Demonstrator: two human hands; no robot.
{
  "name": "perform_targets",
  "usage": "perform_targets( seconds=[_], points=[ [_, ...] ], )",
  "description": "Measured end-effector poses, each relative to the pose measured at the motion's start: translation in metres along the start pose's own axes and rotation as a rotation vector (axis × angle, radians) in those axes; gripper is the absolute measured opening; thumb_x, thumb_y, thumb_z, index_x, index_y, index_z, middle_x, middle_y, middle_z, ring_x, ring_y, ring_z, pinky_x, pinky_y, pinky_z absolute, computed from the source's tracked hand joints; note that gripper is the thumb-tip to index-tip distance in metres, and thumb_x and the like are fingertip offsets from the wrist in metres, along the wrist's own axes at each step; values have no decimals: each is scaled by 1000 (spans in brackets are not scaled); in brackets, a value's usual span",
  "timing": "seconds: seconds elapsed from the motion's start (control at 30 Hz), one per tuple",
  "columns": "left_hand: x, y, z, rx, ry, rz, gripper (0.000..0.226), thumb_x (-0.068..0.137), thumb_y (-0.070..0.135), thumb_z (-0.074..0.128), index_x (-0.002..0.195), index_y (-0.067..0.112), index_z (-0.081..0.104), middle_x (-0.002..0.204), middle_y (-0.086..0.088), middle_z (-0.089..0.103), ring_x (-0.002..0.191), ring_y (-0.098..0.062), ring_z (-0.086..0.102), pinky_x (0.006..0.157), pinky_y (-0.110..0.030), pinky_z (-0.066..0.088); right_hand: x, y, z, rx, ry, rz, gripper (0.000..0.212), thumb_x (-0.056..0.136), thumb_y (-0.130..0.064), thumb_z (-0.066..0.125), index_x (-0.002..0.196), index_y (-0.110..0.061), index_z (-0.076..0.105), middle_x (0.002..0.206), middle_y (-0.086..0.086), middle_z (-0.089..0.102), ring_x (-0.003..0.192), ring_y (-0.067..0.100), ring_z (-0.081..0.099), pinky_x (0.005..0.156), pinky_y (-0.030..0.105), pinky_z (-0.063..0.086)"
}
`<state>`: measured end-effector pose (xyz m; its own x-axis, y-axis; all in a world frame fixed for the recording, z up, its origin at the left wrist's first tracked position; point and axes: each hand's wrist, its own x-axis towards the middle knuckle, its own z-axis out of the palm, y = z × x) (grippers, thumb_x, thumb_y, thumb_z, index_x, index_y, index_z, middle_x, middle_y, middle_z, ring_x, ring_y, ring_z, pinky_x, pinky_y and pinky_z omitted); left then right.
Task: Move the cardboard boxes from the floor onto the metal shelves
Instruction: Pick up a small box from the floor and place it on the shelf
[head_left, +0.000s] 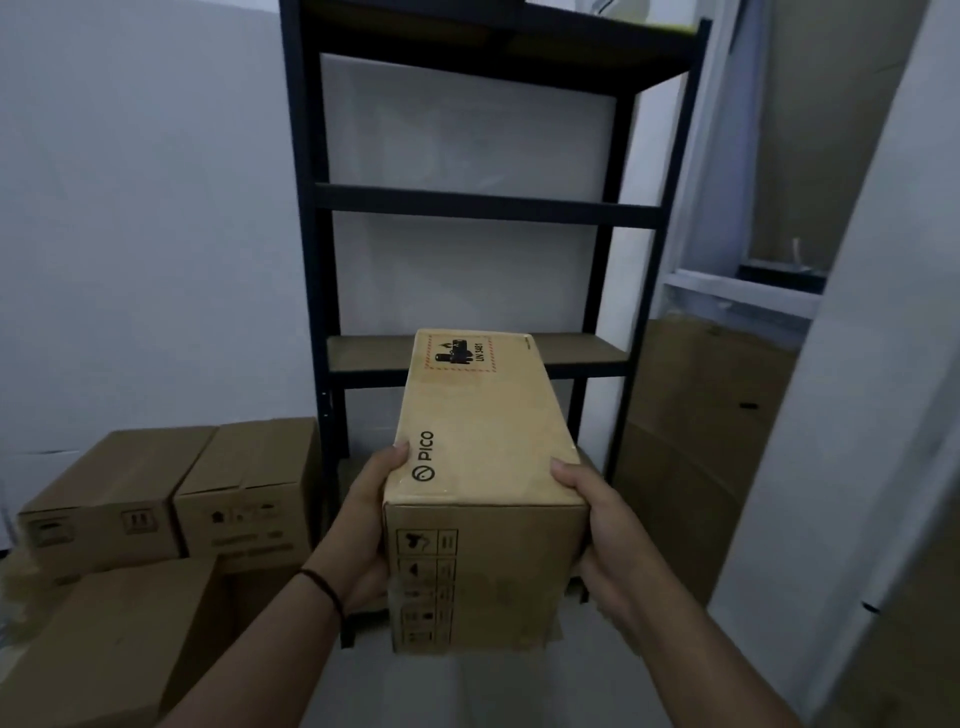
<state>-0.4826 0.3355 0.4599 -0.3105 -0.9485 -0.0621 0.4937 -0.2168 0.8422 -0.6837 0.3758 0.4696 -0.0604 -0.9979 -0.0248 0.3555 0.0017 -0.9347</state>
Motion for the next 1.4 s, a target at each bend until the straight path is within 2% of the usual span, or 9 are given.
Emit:
perform_targets(
  seconds=[0.17,0.33,0.63,0.77,0.83,0.93,1.07,1.27,1.4],
  points=[
    [12,-15,38,41,-73,-21,40,92,41,44,102,16,74,109,-17,71,83,-31,70,78,-44,50,-10,-13,-38,77,70,16,33,91,-29,56,122,-20,64,110,6,73,106,27,66,98,47,48],
    [36,-35,77,76,-114,-63,44,89,45,45,113,15,68,112,-16,70,91,-33,69,80,-45,49,-10,-33,-79,43,110,-55,30,93,-27,52,120,-21,64,106,2,74,93,17,70,80,36,52],
    [100,-85,168,114,-176,-33,45,92,47,42,119,19,64,111,-13,71,88,-30,71,76,-44,52,22,-72,-186,70,170,-57,32,92,-28,55,121,-19,64,108,5,73,102,22,66,84,37,51],
    [130,-111,202,81,-186,-59,55,87,56,44,124,20,61,119,-16,67,104,-37,65,85,-49,51,40,-89,-231,65,166,-56,33,91,-28,55,121,-18,64,114,8,71,108,25,64,94,41,50],
    [143,-122,216,72,-167,-63,51,88,55,45,120,20,66,117,-16,68,102,-36,66,87,-49,49,49,-98,-250,50,159,-45,32,92,-28,54,121,-19,64,113,7,71,108,24,64,92,40,51],
    [158,-133,233,88,-134,-49,39,93,47,43,96,27,77,112,-13,71,93,-31,69,88,-49,49,61,-108,-272,28,149,-30,32,92,-29,53,122,-20,64,111,5,72,107,23,64,86,37,51],
    [180,-144,244,83,-97,-74,40,93,46,43,104,23,74,114,-14,70,98,-33,66,92,-51,48,79,-110,-293,38,153,2,31,91,-29,54,119,-20,65,110,6,72,105,23,65,86,37,51],
    [217,-154,238,104,-99,-114,42,92,46,42,109,19,68,108,-12,72,87,-28,70,79,-44,50,113,-99,-308,53,186,25,21,92,-24,53,106,-18,68,91,1,76,93,20,66,84,37,50],
    [252,-159,221,116,-88,-158,42,93,43,41,114,16,66,108,-13,72,89,-29,69,79,-43,50,146,-86,-310,45,212,48,24,93,-21,52,109,-17,68,99,4,75,97,21,65,86,36,50]
  ],
)
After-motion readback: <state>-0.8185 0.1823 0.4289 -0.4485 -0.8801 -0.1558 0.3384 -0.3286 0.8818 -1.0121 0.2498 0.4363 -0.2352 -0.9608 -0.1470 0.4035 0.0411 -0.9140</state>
